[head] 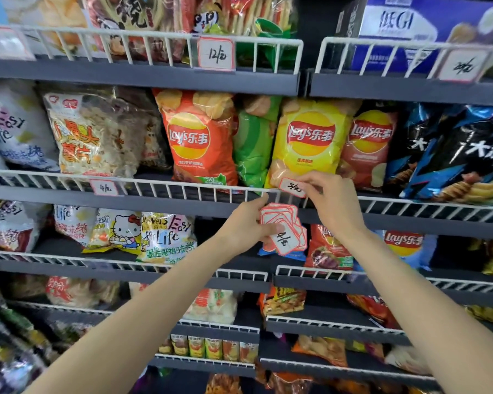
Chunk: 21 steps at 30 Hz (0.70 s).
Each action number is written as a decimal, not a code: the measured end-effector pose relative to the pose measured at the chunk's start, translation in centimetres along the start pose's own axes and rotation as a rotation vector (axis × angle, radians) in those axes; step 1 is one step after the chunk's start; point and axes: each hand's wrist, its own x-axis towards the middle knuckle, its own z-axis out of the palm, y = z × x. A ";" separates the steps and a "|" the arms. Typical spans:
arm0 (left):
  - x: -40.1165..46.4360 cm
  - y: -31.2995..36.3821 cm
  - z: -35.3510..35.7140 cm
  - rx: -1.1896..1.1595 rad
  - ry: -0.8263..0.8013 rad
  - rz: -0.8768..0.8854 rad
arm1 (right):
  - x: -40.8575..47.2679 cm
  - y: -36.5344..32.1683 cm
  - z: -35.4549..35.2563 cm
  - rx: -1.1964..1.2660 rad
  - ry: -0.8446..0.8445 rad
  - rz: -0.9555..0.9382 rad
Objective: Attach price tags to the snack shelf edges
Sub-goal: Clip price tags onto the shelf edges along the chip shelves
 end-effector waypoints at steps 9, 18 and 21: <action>-0.1 0.1 0.8 -0.028 0.011 -0.009 | 0.3 -0.2 -0.8 -0.035 -0.024 -0.046; -1.2 -0.2 0.1 0.178 0.016 0.016 | 0.1 -0.6 -1.0 -0.122 -0.050 -0.056; -1.3 -0.4 -0.2 0.236 -0.005 0.014 | 0.2 -0.9 -1.1 -0.191 -0.048 -0.090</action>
